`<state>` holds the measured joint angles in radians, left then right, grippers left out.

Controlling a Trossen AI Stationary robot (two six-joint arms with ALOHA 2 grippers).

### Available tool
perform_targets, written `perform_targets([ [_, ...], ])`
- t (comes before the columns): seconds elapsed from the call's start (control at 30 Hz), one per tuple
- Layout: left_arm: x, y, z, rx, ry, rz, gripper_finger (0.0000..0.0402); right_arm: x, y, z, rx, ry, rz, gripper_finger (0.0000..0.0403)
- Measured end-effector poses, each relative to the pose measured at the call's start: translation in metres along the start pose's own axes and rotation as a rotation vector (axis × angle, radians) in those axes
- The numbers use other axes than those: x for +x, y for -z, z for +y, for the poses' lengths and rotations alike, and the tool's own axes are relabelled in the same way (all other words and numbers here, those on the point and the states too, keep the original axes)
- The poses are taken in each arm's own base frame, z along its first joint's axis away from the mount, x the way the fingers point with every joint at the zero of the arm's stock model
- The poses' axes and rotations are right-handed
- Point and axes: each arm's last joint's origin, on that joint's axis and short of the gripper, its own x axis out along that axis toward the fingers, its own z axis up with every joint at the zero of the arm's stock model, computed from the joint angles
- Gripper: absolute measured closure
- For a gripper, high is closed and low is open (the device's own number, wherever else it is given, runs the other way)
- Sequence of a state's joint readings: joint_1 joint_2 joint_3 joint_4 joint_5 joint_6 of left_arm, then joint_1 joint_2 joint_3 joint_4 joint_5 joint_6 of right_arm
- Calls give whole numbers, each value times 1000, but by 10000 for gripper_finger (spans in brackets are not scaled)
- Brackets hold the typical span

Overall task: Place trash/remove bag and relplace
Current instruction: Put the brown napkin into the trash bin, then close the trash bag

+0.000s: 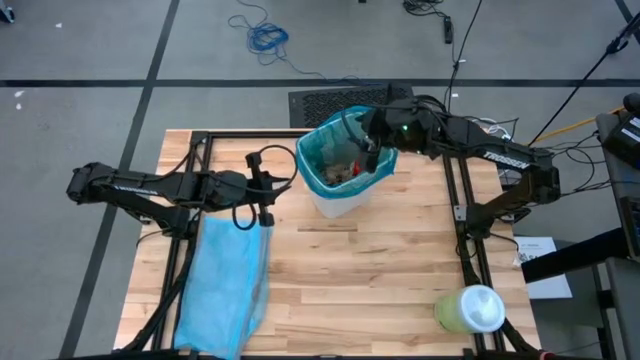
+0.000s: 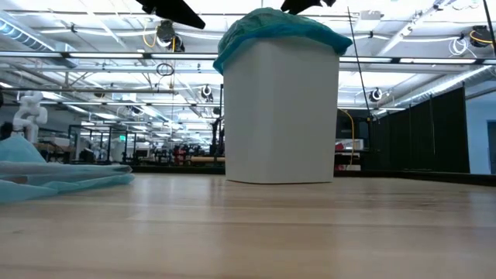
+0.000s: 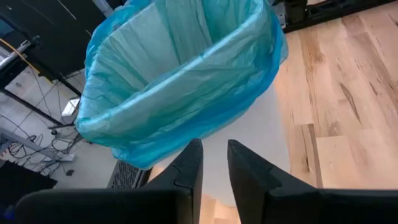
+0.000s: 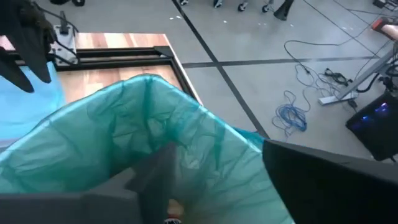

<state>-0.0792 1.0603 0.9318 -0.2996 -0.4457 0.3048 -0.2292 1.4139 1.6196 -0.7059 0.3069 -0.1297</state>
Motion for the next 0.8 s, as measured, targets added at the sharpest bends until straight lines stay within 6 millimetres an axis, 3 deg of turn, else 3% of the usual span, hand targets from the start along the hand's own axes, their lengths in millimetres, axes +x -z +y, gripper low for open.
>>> perform_targets([
  [0.23, 12, 0, -14, 259, 89, -10, 315, -1, -1, 4, -60, -15, -4, 123],
  [0.4, 32, -2, -25, 434, -3, 17, 315, -1, 0, 4, -61, -13, -3, 122],
  [0.8, 63, -1, -37, 494, -164, 88, 314, -1, 0, 4, -81, -14, -2, 122],
])
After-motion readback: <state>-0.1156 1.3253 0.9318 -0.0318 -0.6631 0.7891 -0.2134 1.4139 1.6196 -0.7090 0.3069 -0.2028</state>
